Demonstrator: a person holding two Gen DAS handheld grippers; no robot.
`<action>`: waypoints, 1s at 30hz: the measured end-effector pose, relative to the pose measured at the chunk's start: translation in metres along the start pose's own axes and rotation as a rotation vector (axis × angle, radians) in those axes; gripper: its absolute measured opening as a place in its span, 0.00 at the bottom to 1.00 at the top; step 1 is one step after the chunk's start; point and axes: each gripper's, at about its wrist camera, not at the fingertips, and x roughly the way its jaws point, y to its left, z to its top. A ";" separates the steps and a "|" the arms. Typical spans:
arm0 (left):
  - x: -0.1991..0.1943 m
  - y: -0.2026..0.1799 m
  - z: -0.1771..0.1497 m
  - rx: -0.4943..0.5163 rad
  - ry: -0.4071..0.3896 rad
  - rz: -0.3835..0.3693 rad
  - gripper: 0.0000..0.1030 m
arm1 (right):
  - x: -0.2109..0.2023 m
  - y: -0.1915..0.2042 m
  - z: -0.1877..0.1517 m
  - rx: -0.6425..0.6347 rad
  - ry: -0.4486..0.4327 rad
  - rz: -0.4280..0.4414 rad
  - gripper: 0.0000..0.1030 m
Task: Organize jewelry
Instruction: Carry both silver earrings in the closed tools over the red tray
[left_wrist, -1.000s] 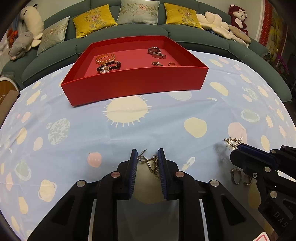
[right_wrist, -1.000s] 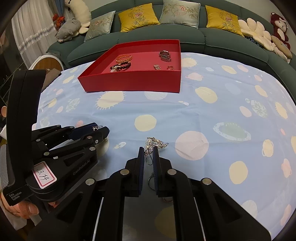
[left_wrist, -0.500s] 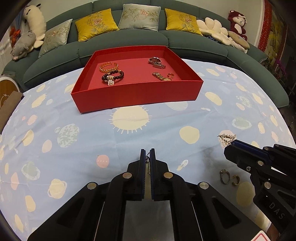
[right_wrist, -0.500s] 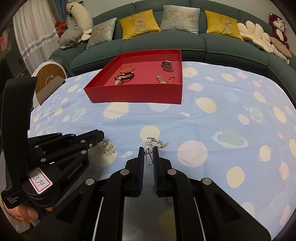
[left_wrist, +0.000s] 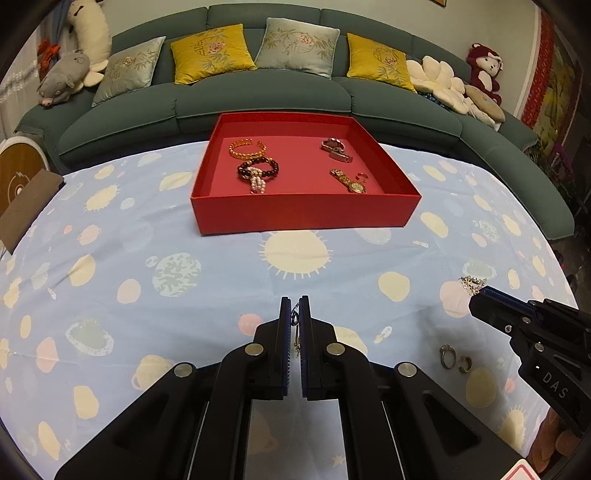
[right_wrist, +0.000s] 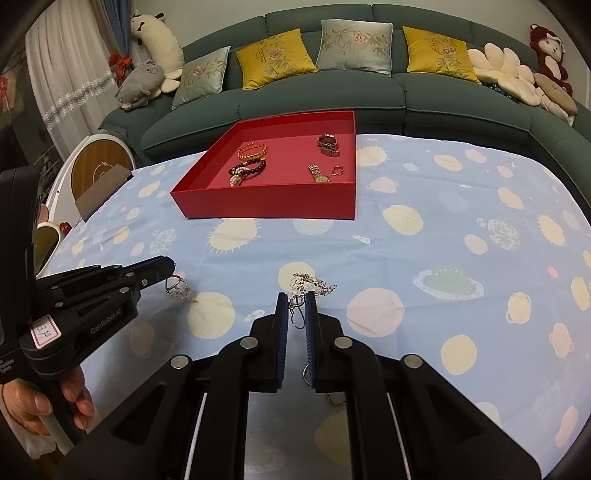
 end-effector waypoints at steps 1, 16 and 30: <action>-0.004 0.005 0.002 -0.009 -0.006 -0.001 0.02 | -0.001 0.000 0.001 0.001 -0.004 0.001 0.08; -0.057 0.026 0.073 -0.042 -0.143 -0.017 0.02 | -0.039 0.009 0.066 0.012 -0.153 0.048 0.08; 0.008 0.037 0.154 -0.010 -0.177 0.064 0.02 | 0.016 0.006 0.146 0.029 -0.170 0.069 0.08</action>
